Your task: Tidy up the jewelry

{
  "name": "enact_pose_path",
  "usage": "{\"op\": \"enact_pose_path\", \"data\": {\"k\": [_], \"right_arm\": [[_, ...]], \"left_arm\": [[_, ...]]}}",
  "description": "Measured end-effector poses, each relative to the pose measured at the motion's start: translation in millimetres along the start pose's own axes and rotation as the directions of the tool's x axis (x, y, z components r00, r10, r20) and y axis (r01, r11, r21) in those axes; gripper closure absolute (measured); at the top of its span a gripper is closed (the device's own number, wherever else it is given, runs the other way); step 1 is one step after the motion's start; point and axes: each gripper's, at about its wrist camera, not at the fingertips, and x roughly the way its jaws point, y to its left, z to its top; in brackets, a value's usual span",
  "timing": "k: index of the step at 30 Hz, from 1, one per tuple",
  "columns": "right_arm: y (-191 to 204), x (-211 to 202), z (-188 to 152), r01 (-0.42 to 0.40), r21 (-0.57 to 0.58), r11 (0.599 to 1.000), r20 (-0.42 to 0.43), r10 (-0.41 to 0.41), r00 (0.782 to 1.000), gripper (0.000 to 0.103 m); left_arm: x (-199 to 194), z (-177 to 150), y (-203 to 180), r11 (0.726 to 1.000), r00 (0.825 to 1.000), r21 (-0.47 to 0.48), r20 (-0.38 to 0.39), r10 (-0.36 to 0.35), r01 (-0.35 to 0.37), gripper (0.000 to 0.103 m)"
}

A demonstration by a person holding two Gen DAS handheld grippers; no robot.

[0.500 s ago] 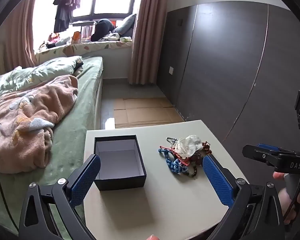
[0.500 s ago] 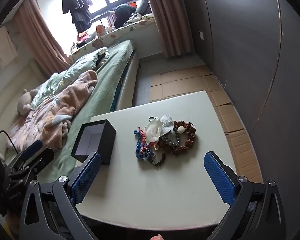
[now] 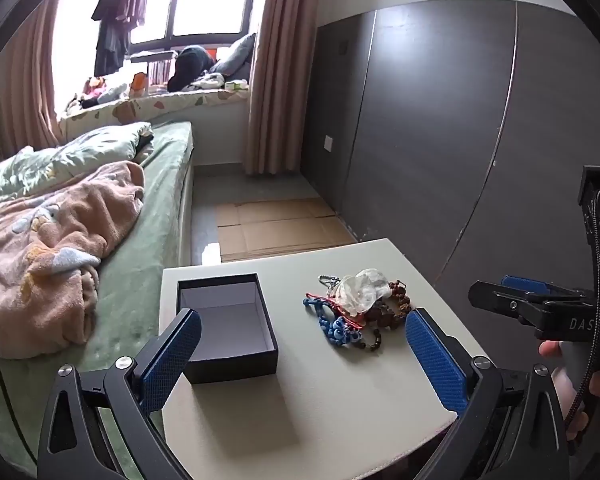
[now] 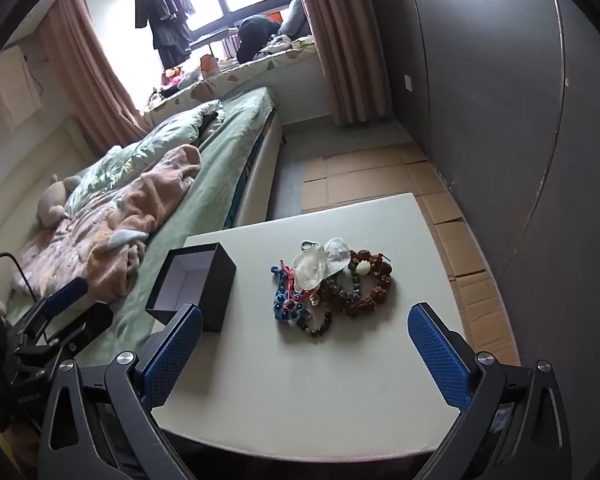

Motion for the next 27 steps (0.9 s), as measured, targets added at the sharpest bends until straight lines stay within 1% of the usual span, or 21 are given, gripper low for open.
{"op": "enact_pose_path", "data": {"k": [4, 8, 27], "right_arm": [[0.4, 0.4, 1.1, 0.003, -0.002, 1.000, 0.004, -0.003, 1.000, 0.000], [2.3, -2.2, 1.5, 0.023, -0.018, 1.000, 0.017, -0.022, 1.000, 0.000], [0.3, -0.4, -0.9, 0.031, -0.022, 0.999, 0.023, -0.030, 0.999, 0.000]], "left_arm": [[2.3, -0.9, -1.3, 1.000, 1.000, 0.004, -0.008, -0.003, 0.003, 0.001], [2.8, -1.5, 1.2, 1.000, 1.000, -0.005, -0.010, -0.008, 0.008, 0.001], [2.5, -2.9, 0.9, 1.000, 1.000, -0.008, -0.008, -0.021, 0.021, 0.001]]}}
